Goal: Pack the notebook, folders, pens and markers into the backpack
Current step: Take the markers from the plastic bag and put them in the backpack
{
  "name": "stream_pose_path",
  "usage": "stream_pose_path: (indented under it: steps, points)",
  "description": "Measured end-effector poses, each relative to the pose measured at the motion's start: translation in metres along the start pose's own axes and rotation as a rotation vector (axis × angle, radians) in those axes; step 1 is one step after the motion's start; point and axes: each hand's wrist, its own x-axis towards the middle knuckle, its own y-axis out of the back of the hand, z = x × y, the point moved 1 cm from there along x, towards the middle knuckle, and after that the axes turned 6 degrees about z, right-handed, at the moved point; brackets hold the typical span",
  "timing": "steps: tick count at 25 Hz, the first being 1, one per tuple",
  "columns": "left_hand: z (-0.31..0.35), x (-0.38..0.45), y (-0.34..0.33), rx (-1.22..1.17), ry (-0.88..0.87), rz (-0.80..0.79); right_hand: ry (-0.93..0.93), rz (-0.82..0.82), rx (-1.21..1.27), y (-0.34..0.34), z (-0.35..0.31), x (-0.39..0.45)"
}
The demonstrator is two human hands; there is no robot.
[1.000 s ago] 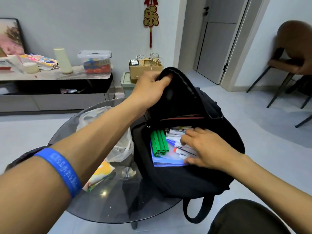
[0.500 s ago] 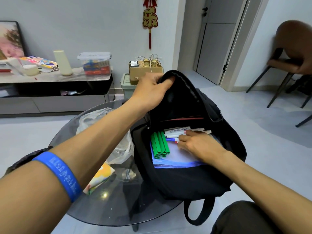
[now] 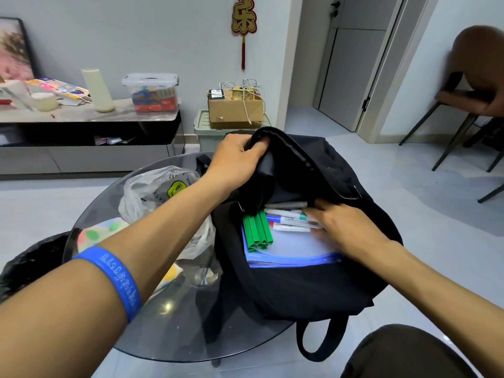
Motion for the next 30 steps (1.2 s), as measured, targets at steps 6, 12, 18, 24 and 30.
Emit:
stream_pose_path:
  steps: [6,12,18,24,30]
  points:
    - [-0.002,0.003,0.008,0.112,-0.116,0.000,0.136,0.447,-0.148,0.003,-0.003,0.005]
    - [-0.010,0.006,0.001,0.050,-0.075,0.015,0.207,0.254,-0.182,-0.005,0.006,-0.004]
    - [-0.013,0.008,0.000,0.170,-0.111,0.011,0.237,0.184,-0.125,-0.006,-0.001,0.007]
    - [-0.034,-0.009,0.014,0.272,0.302,0.008,-0.054,0.049,-0.247,0.011,-0.040,0.015]
    - [-0.021,-0.044,0.046,0.073,0.072,-0.262,0.525,0.445,0.284,0.071,-0.166,-0.020]
